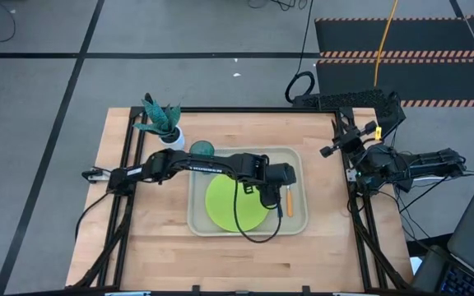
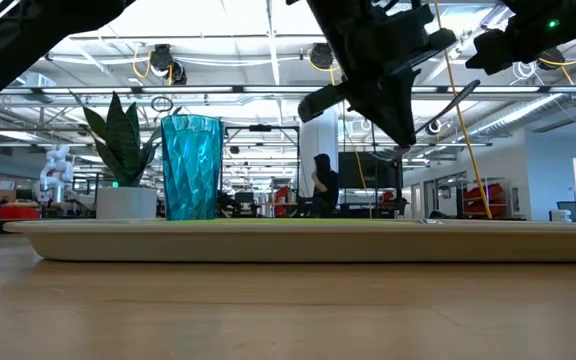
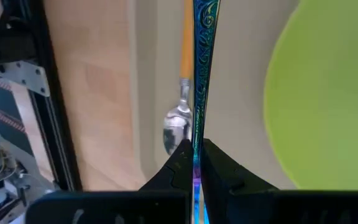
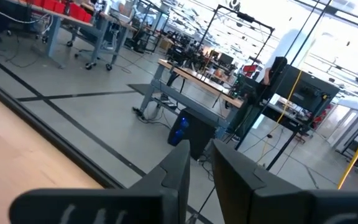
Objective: Pick and place plate/cup/fork/spoon on tray
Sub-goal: Put the fork to the right side of the green plate on the white food tray
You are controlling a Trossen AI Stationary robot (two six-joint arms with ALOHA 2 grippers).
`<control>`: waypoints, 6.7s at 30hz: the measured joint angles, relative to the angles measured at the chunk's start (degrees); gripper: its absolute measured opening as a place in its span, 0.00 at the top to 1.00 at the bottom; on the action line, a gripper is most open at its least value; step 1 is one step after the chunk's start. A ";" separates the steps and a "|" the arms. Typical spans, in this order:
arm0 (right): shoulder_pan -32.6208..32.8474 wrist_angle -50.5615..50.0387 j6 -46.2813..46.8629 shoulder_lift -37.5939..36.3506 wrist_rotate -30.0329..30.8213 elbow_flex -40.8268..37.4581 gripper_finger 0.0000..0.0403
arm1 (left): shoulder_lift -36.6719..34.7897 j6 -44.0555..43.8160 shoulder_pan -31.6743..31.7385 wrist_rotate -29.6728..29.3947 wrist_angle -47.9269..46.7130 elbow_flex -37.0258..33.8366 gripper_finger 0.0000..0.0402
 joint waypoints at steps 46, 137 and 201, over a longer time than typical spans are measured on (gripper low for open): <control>0.15 -0.24 -3.08 0.05 3.38 -0.03 0.86 | 3.13 -0.48 1.18 0.41 6.84 2.29 0.95; 0.13 -0.22 -3.76 0.05 3.08 -0.04 0.86 | 10.73 5.24 2.62 3.72 3.19 1.92 0.91; 0.14 -0.23 -3.70 0.05 3.08 -0.04 0.86 | 10.75 4.16 5.39 -4.47 4.61 1.88 0.63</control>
